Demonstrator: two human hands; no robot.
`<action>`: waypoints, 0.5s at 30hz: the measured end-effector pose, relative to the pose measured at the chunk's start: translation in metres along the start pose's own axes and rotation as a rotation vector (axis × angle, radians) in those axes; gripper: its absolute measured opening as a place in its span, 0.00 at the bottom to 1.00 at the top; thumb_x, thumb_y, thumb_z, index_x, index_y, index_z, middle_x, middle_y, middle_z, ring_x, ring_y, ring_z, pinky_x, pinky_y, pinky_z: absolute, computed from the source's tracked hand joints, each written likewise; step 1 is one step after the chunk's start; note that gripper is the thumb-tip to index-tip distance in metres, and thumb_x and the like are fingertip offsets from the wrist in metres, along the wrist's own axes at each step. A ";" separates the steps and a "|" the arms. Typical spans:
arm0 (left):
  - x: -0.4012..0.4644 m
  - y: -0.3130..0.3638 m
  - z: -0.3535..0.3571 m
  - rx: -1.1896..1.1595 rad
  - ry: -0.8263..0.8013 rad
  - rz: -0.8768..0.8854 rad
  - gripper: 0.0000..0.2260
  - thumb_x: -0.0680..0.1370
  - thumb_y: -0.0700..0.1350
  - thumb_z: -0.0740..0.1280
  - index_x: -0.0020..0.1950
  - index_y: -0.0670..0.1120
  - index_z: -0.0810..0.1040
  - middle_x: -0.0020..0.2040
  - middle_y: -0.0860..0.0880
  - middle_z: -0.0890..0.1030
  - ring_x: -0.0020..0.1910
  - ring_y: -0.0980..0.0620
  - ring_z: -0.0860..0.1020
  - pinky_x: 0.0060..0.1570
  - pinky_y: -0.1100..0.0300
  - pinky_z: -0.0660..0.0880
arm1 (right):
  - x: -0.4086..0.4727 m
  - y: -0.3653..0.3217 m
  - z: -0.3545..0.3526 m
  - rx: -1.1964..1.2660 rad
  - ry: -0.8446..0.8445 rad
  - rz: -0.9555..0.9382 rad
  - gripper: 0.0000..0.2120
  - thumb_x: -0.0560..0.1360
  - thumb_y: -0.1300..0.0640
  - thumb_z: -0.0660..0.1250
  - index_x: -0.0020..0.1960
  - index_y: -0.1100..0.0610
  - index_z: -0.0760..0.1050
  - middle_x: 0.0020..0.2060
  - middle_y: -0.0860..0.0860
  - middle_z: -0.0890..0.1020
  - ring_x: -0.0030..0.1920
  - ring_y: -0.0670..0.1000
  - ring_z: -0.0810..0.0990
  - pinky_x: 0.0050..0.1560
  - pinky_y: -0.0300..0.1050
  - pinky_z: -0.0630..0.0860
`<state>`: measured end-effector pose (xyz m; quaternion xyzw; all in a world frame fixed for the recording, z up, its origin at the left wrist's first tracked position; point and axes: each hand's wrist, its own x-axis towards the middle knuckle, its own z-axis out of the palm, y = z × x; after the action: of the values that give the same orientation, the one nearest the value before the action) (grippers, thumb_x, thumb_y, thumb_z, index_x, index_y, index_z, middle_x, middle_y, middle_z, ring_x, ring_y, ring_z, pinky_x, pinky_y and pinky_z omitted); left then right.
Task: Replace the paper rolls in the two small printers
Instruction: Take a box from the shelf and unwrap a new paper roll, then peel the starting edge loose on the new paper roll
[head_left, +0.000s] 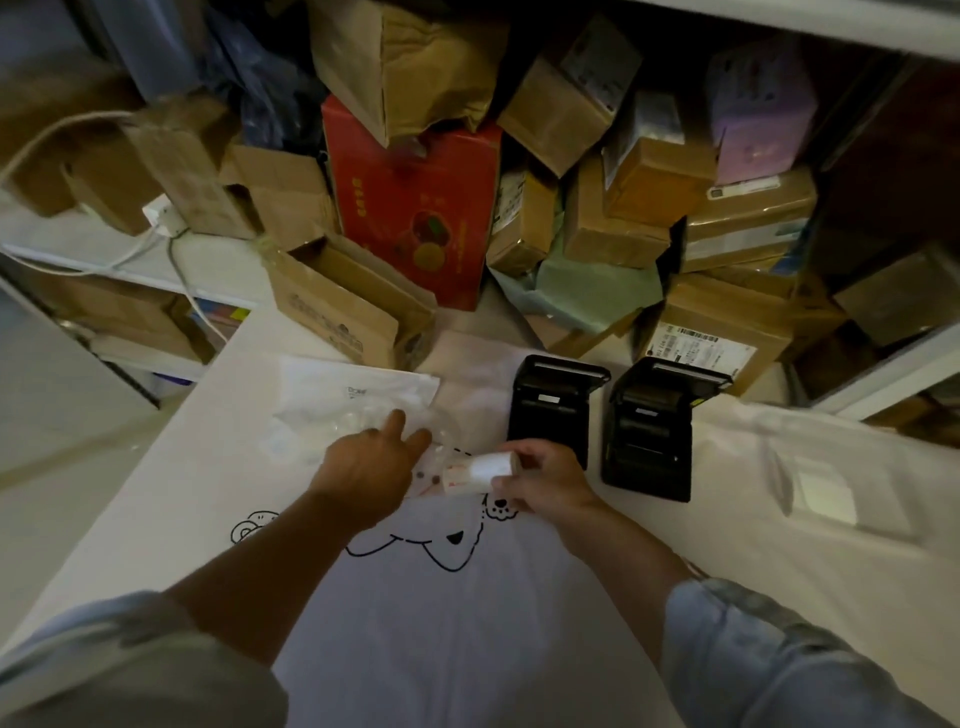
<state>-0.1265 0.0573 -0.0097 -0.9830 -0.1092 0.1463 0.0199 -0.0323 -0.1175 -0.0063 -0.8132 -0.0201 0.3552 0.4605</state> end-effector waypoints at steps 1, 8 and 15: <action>0.002 -0.002 -0.003 0.003 0.002 0.011 0.24 0.76 0.46 0.65 0.70 0.52 0.60 0.59 0.45 0.69 0.49 0.46 0.79 0.43 0.53 0.79 | -0.001 -0.001 -0.002 0.017 0.003 0.008 0.19 0.71 0.66 0.71 0.60 0.57 0.76 0.57 0.55 0.77 0.56 0.55 0.78 0.49 0.46 0.80; 0.013 -0.010 -0.001 -0.189 -0.505 0.124 0.23 0.76 0.47 0.67 0.70 0.54 0.66 0.63 0.47 0.75 0.54 0.50 0.78 0.55 0.57 0.77 | -0.009 -0.008 -0.025 0.076 -0.012 0.042 0.15 0.75 0.60 0.69 0.61 0.58 0.74 0.55 0.55 0.80 0.45 0.51 0.82 0.44 0.40 0.78; 0.026 0.007 -0.049 -0.720 -0.987 -0.036 0.17 0.80 0.48 0.63 0.67 0.44 0.70 0.54 0.40 0.83 0.48 0.45 0.84 0.38 0.58 0.82 | -0.009 -0.020 -0.025 0.075 0.021 0.070 0.15 0.74 0.64 0.69 0.60 0.59 0.75 0.57 0.56 0.79 0.55 0.57 0.80 0.42 0.41 0.77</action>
<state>-0.0865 0.0561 0.0293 -0.7422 -0.1646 0.5381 -0.3640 -0.0183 -0.1272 0.0225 -0.7993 0.0266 0.3629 0.4782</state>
